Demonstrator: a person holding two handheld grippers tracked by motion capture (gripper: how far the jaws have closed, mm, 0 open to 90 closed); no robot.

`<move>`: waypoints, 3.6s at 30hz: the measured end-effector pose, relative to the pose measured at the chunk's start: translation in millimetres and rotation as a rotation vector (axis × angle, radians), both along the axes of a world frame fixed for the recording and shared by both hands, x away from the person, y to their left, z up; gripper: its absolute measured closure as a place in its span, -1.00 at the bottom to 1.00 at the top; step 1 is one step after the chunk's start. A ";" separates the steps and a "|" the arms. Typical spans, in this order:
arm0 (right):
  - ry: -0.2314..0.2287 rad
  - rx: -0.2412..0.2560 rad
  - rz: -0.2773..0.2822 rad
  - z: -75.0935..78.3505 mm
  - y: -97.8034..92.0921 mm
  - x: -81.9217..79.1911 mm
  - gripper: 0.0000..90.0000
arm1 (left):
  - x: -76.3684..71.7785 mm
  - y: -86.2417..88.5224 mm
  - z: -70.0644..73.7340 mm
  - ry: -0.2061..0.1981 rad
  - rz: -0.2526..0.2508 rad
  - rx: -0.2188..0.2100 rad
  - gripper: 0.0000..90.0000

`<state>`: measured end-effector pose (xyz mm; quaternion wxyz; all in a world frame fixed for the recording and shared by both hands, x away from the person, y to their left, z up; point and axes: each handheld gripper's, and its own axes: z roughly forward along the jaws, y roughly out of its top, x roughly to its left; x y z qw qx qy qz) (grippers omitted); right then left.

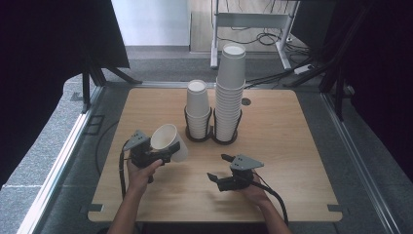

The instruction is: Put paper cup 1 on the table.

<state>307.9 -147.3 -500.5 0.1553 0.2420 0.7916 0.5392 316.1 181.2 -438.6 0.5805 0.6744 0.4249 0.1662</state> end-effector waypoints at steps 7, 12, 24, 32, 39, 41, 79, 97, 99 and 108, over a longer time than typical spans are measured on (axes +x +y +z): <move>0.002 -0.002 -0.003 -0.6 0.0 0.5 -0.72 | 2.0 7.9 -2.1 0.008 0.052 0.042 -0.71; 0.000 -0.003 -0.007 -0.7 -0.3 0.8 -0.72 | 5.1 13.1 -5.8 0.029 0.095 0.080 -0.71; 0.003 -0.010 -0.014 -1.5 -1.2 1.5 -0.71 | 11.5 23.4 -15.5 0.069 0.186 0.163 -0.72; 0.005 -0.019 -0.012 -2.1 -1.1 1.7 -0.71 | 14.8 26.9 -21.1 0.100 0.248 0.226 -0.72; 0.005 -0.022 -0.010 -2.3 -0.9 1.5 -0.71 | 17.4 24.4 -26.4 0.122 0.280 0.281 -0.73; 0.004 -0.020 -0.010 -2.5 -0.7 1.5 -0.71 | 18.1 23.0 -28.0 0.124 0.291 0.299 -0.73; -0.004 -0.021 -0.006 -0.8 -2.1 0.5 -0.71 | -5.3 11.8 -17.6 0.097 0.347 0.389 -1.00; -0.023 0.029 -0.039 6.8 -11.1 1.3 -0.70 | -29.0 4.9 16.4 -0.018 0.189 0.237 -1.00; -0.026 0.037 -0.046 8.1 -13.4 1.9 -0.70 | -29.9 0.7 16.8 -0.023 0.171 0.241 -1.00; -0.033 0.054 -0.067 11.4 -20.1 3.5 -0.70 | -31.3 -17.9 14.4 -0.032 0.048 0.221 -0.99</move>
